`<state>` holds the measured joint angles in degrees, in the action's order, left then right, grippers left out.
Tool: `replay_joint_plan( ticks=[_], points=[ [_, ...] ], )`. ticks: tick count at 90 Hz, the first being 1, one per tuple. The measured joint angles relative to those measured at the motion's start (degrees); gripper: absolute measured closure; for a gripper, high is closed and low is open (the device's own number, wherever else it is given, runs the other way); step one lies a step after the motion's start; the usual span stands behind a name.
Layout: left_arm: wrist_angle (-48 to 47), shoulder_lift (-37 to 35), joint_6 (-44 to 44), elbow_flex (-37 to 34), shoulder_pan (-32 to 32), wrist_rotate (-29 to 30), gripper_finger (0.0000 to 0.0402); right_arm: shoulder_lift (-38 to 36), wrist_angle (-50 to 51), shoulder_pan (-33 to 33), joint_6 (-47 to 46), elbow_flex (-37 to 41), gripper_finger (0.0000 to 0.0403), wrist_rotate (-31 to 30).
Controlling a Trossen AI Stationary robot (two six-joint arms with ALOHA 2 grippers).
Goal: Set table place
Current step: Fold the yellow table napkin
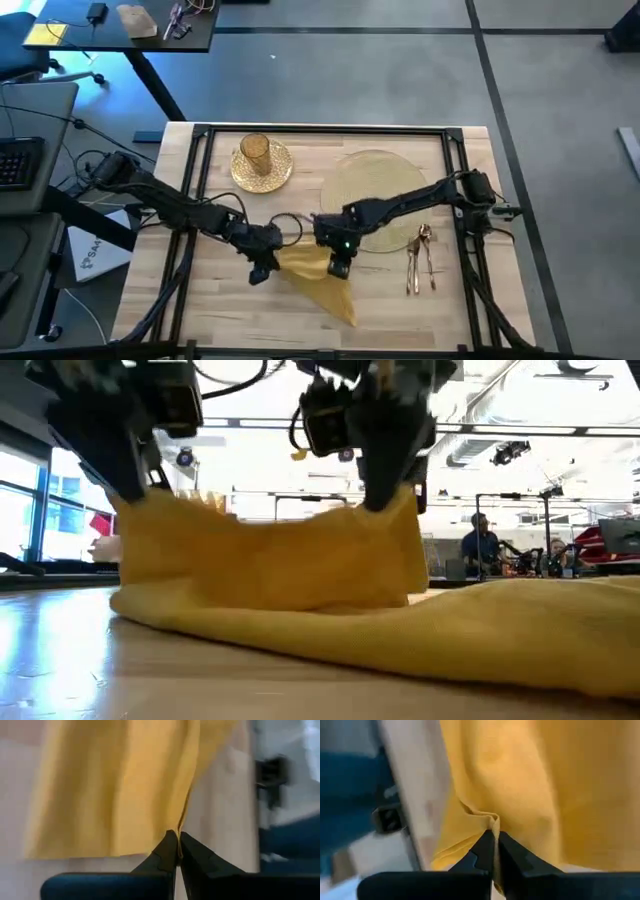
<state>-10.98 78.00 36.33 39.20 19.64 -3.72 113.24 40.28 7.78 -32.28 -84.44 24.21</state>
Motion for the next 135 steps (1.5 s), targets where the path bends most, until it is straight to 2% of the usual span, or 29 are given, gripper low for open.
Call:
replay_joint_plan(
  ticks=[12,23,53,61,72,84,93,103,111,117,128,135],
  points=[
    [-3.0,0.0,-0.6,0.0,-1.8,6.5,0.0402,0.0,2.9,-3.0,-1.5,0.0,0.0403,-3.9],
    [-4.5,0.0,-0.6,0.0,-4.0,11.3,0.0402,0.4,3.8,-5.3,-1.5,0.0,0.0403,-4.8],
    [-6.4,1.7,-0.6,0.0,-7.7,14.4,0.0399,0.8,3.5,-5.8,-2.4,0.0,0.0394,-9.9],
    [-6.3,1.6,-0.9,0.0,-8.4,14.3,0.0385,0.8,3.6,-5.9,-3.7,0.0,0.0364,-9.9],
    [-7.0,1.6,-1.7,0.0,-9.8,13.2,0.0349,0.6,3.9,-5.9,-2.6,0.0,0.0299,-10.0],
    [-9.8,0.5,-2.7,0.0,-11.5,9.4,0.0299,-1.3,5.7,-5.9,-0.5,0.0,0.0229,-11.7],
    [-12.4,-1.5,-4.8,0.6,-11.9,4.5,0.0272,-4.1,7.6,-5.6,1.2,0.0,0.0193,-12.2],
    [-13.2,-3.5,-9.7,1.8,-9.0,-1.1,0.0263,-7.0,9.1,-3.2,6.9,0.0,0.0178,-13.5],
    [-12.9,-3.9,-15.7,2.2,-4.6,-1.6,0.0269,-8.1,8.8,1.0,14.4,0.0,0.0179,-16.9],
    [-10.9,-3.7,-19.7,2.0,-0.9,0.4,0.0275,-8.1,8.9,4.3,20.4,0.0,0.0184,-21.0],
    [-6.5,-1.1,-21.6,1.8,4.5,8.8,0.0285,-6.2,7.0,8.3,27.2,0.0,0.0199,-31.0],
    [-3.2,1.3,-21.5,1.7,6.0,11.6,0.0286,-4.5,5.7,9.3,30.0,0.0,0.0209,-32.8]
  ],
)
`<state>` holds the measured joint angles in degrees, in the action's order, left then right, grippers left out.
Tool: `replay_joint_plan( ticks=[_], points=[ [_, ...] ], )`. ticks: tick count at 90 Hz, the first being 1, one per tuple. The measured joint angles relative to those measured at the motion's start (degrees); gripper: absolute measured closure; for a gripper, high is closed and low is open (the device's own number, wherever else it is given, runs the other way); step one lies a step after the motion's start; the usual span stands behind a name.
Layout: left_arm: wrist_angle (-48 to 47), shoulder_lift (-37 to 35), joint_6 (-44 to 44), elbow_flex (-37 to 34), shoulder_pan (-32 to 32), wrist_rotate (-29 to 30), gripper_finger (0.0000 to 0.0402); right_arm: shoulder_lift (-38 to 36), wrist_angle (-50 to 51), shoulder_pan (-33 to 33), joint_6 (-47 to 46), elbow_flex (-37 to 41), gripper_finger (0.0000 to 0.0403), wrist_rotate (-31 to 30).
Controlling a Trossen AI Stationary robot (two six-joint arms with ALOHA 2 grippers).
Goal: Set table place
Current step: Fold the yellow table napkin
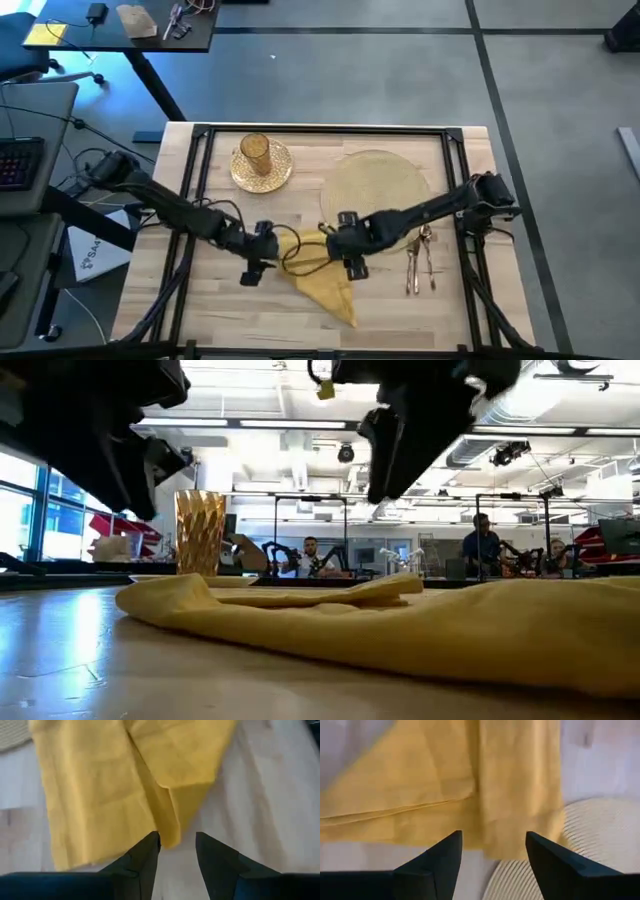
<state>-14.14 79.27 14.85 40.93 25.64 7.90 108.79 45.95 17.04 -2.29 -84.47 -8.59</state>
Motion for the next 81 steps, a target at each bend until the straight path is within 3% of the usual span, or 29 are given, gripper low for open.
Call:
replay_joint_plan(
  ticks=[27,56,70,81],
  points=[
    [1.9,8.6,4.7,0.0,0.6,0.5,0.0286,5.6,1.0,-0.6,5.8,0.0,0.0253,0.0],
    [1.8,9.7,8.6,0.0,0.5,5.2,0.029,10.1,1.4,-0.9,7.2,0.0,0.0274,-0.2],
    [1.7,9.5,9.1,0.0,0.2,5.0,0.0314,11.1,1.6,-0.9,2.8,0.0,0.0283,-0.9],
    [1.6,7.9,9.1,0.0,0.3,4.7,0.0346,10.4,1.9,-0.9,-1.2,0.0,0.0335,-1.9]
  ],
)
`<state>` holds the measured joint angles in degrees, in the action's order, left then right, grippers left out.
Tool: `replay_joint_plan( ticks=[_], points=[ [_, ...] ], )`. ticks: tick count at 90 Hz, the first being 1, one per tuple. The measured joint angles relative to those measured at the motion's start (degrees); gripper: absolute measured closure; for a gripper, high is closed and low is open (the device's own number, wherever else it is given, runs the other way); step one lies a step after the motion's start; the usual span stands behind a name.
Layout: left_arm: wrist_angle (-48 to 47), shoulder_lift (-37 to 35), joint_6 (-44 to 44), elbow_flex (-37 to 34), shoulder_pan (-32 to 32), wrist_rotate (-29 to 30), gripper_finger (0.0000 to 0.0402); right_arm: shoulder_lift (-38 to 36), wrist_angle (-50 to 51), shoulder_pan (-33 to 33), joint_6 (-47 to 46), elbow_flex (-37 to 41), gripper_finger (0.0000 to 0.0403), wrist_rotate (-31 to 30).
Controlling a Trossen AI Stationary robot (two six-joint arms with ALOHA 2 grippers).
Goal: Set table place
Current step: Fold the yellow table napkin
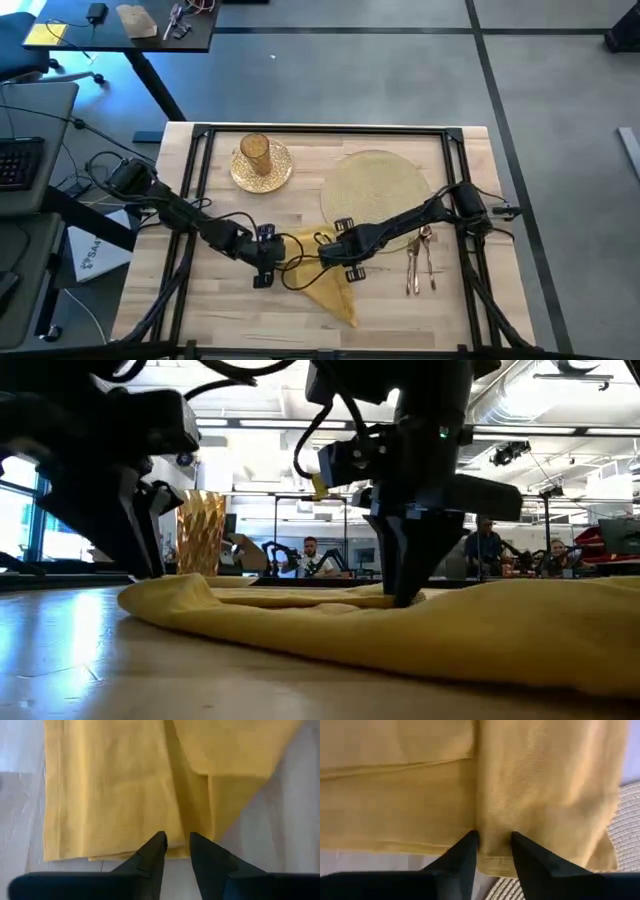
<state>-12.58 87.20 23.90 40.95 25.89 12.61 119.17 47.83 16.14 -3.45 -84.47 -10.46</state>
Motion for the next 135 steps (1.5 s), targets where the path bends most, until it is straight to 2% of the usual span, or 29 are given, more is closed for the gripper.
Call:
replay_joint_plan(
  ticks=[9,23,41,55,67,90,111,126,135],
  points=[
    [0.0,-1.8,0.0,0.0,0.0,0.4,0.0368,-1.2,1.0,0.0,-1.6,0.0,0.039,0.6],
    [0.1,-3.0,-1.9,0.0,0.0,2.5,0.0374,-4.2,1.8,-0.5,-6.1,0.0,0.04,1.8],
    [2.1,-2.4,-3.2,0.0,0.0,3.4,0.0334,-8.7,1.5,-3.3,-12.0,0.0,0.0403,4.1],
    [4.5,-1.7,-3.0,0.1,-0.3,6.1,0.029,-9.2,1.3,-5.3,-12.0,-0.1,0.0403,6.5],
    [2.1,-1.7,-2.5,0.1,-1.5,7.7,0.0269,-9.2,1.0,-6.0,-11.6,0.0,0.0403,7.4],
    [3.0,-1.7,-4.9,0.0,-4.3,2.9,0.0285,-9.1,1.1,-6.5,-11.4,0.0,0.0403,7.4],
    [5.2,-0.3,-7.1,0.0,-4.6,1.4,0.0285,-11.9,0.9,-8.9,-17.1,-0.2,0.0403,7.6],
    [2.2,1.4,-6.0,0.0,-4.5,3.7,0.0278,-14.4,0.8,-10.6,-18.2,-0.2,0.0403,8.0],
    [0.6,1.0,-5.4,0.0,-4.5,6.1,0.0296,-14.7,1.0,-10.9,-17.6,-0.2,0.0403,8.6]
  ],
)
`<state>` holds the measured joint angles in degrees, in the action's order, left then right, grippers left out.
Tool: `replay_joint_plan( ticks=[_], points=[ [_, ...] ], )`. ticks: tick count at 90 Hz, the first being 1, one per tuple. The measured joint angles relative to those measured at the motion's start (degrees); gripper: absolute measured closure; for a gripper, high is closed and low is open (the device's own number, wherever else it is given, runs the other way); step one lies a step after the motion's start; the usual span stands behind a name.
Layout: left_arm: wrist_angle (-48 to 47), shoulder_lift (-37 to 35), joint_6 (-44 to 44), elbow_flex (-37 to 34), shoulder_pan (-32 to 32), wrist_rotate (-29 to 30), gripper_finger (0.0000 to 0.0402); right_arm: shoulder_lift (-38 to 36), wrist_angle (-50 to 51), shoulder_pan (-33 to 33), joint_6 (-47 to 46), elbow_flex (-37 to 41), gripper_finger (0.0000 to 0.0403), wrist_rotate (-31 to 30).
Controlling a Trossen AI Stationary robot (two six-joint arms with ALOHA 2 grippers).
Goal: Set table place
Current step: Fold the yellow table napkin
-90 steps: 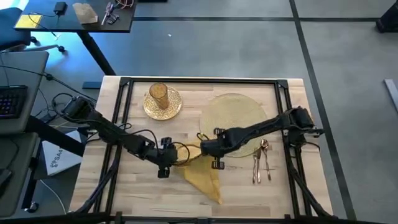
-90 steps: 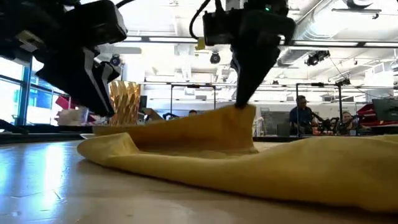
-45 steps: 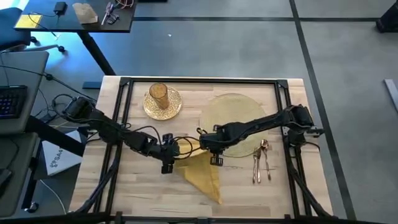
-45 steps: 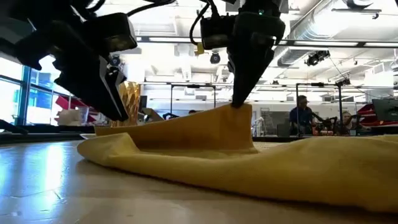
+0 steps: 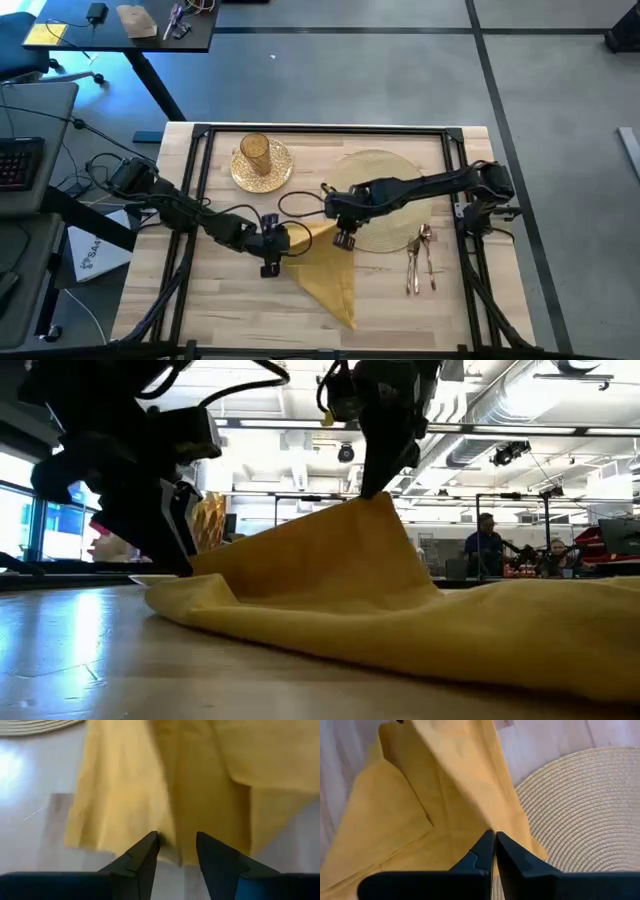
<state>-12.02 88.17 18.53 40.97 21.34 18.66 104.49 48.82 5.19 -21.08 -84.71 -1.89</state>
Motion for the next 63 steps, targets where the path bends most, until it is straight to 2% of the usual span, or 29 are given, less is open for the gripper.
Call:
replay_joint_plan(
  ticks=[14,18,37,48,55,63],
  points=[
    [-1.1,-1.0,-3.1,1.2,0.0,0.4,0.038,0.0,0.1,0.8,0.6,0.0,0.0403,1.4],
    [-2.5,-1.1,-3.7,2.1,0.0,0.4,0.0392,0.1,0.2,1.0,0.7,0.0,0.0403,1.4],
    [-12.2,-1.2,-6.5,8.6,0.5,-1.2,0.04,0.1,0.5,3.3,2.6,0.0,0.0403,1.5],
    [-17.2,-1.2,-8.4,12.4,1.7,-7.6,0.0401,0.1,0.4,5.9,3.1,0.0,0.0403,4.0],
    [-17.8,-1.2,-8.6,12.8,3.0,-10.7,0.0401,0.1,-0.1,7.9,3.2,0.0,0.0403,5.2],
    [-17.8,-1.2,-8.2,11.9,4.0,-10.7,0.0401,1.1,-1.0,10.2,3.2,0.0,0.0403,4.9]
  ],
)
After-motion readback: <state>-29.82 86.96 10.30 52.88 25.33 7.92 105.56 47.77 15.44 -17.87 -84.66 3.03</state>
